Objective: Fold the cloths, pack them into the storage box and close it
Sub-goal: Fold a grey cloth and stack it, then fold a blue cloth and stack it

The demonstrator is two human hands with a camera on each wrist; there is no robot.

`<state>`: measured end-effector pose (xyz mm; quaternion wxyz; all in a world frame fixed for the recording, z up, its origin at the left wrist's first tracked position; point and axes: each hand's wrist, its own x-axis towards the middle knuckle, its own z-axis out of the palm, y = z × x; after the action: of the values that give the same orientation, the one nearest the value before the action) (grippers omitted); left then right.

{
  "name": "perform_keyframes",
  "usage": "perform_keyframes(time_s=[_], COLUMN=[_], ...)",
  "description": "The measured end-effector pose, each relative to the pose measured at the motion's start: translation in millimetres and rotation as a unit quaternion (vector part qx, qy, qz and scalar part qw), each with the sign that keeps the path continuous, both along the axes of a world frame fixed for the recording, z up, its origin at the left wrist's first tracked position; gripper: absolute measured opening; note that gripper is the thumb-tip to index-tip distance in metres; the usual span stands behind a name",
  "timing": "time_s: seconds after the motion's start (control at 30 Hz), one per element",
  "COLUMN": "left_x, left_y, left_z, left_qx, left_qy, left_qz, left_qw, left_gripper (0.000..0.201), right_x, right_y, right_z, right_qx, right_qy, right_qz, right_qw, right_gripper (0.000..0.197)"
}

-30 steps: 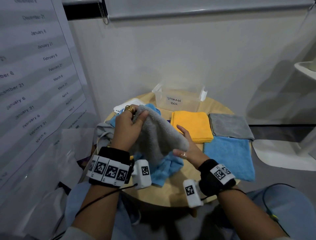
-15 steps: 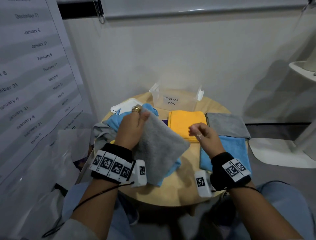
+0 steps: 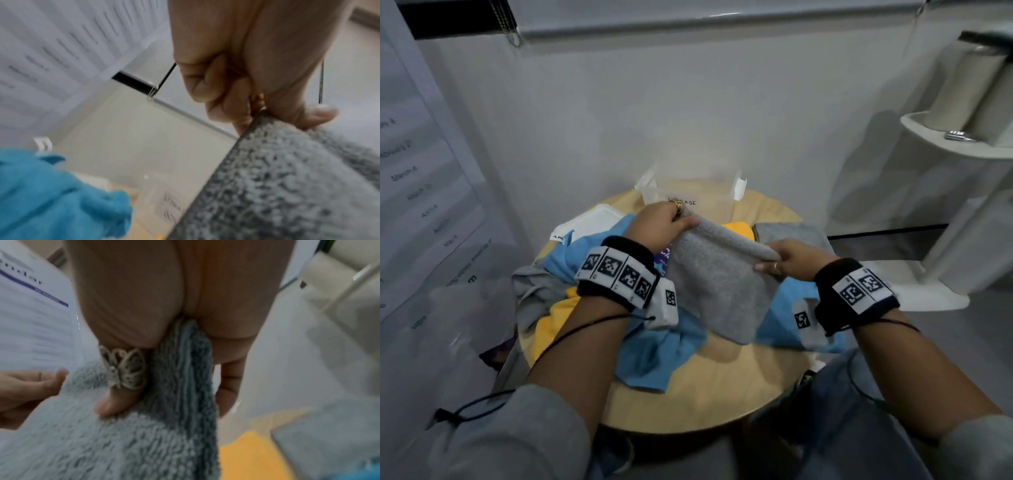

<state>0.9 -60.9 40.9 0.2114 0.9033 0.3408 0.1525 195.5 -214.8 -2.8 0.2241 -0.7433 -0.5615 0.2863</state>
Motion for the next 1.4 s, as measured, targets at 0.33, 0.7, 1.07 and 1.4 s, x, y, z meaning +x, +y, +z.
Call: perform_keyframes(time_s=[0.33,0.7,1.07,1.4], left_x=[191,229,212,-63], left_y=[28,15,-10,-31], left_z=[-19,-197,-170,-150], left_qx=[-0.296,-0.286,-0.046,-0.022], left_qy=[-0.335,0.009,0.103,0.103], left_qz=[0.011,0.021,-0.083,0.150], left_qw=[0.894,0.958,0.990,0.983], left_gripper=[0.038,0.036,0.040,0.041], right_x=[184,210,171,-76], right_y=[44,4,28,39], right_z=[14,-143,-118,-99], right_qx=[0.227,-0.089,-0.064,0.034], right_qy=[-0.223,-0.007,-0.113,0.077], right_qz=[-0.172,-0.203,-0.261,-0.030], right_qw=[0.932,0.975,0.957,0.996], right_gripper=[0.044,0.042,0.038,0.021])
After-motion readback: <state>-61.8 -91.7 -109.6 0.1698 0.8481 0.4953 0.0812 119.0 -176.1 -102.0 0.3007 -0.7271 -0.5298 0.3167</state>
